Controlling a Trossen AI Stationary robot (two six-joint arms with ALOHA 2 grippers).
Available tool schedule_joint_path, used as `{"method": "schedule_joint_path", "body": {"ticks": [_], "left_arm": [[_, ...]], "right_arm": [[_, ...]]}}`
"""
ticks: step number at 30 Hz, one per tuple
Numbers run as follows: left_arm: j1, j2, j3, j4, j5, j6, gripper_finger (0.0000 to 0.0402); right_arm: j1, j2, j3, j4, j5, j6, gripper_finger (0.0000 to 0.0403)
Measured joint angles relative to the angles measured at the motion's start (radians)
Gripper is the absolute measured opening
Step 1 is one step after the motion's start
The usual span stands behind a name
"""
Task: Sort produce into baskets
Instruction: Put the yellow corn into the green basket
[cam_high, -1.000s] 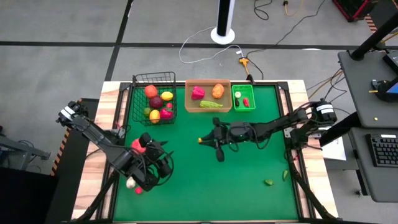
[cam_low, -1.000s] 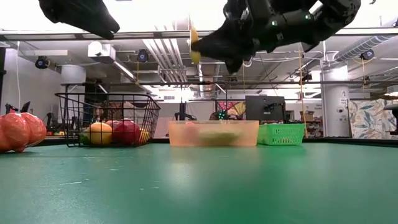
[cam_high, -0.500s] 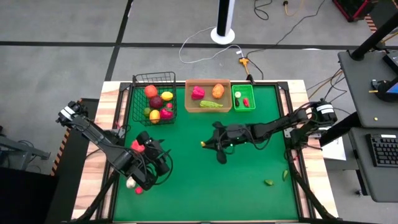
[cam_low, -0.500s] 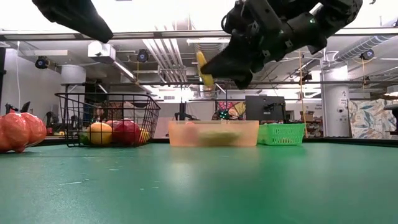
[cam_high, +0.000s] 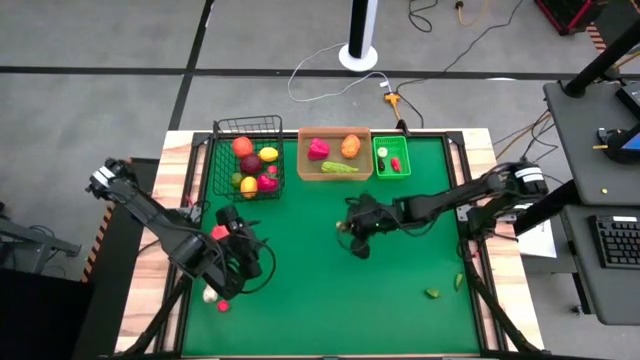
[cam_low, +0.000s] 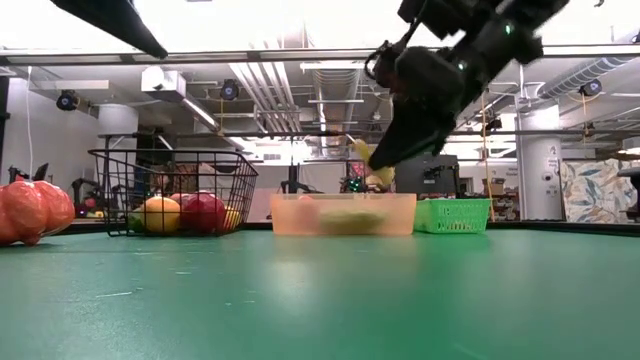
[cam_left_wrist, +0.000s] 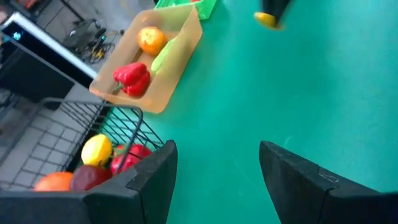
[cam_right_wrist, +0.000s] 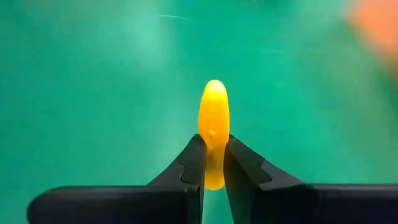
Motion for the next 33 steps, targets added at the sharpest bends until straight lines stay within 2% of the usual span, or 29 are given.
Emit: {"method": "schedule_joint_path", "body": {"ticks": [4, 9, 12, 17, 22, 27, 33], "left_arm": [[0.001, -0.061, 0.000, 0.015, -0.011, 0.071, 0.0210], [0.002, -0.107, 0.000, 0.072, -0.078, 0.100, 0.0210], [0.002, -0.113, -0.008, 0.115, -0.098, 0.100, 0.0210], [0.002, -0.083, -0.012, 0.160, -0.115, 0.086, 0.0210], [0.002, -0.036, -0.013, 0.160, -0.112, 0.040, 0.0210], [0.002, 0.005, -0.013, 0.160, -0.087, 0.021, 0.0210], [0.002, 0.025, -0.013, 0.160, -0.060, 0.017, 0.0210]], "right_arm": [[-0.032, -0.060, 0.109, -0.290, 0.199, 0.039, 0.0034], [-0.161, -0.097, 0.282, -0.611, 0.252, 0.197, 0.0034], [-0.273, -0.089, 0.362, -0.758, 0.262, 0.229, 0.0034], [-0.487, -0.043, 0.397, -0.812, 0.241, 0.209, 0.0034], [-0.664, 0.034, 0.380, -0.826, 0.149, 0.183, 0.0034], [-0.720, 0.104, 0.379, -0.826, 0.147, 0.193, 0.0049], [-0.721, 0.132, 0.379, -0.827, 0.144, 0.191, 0.0111]]}}
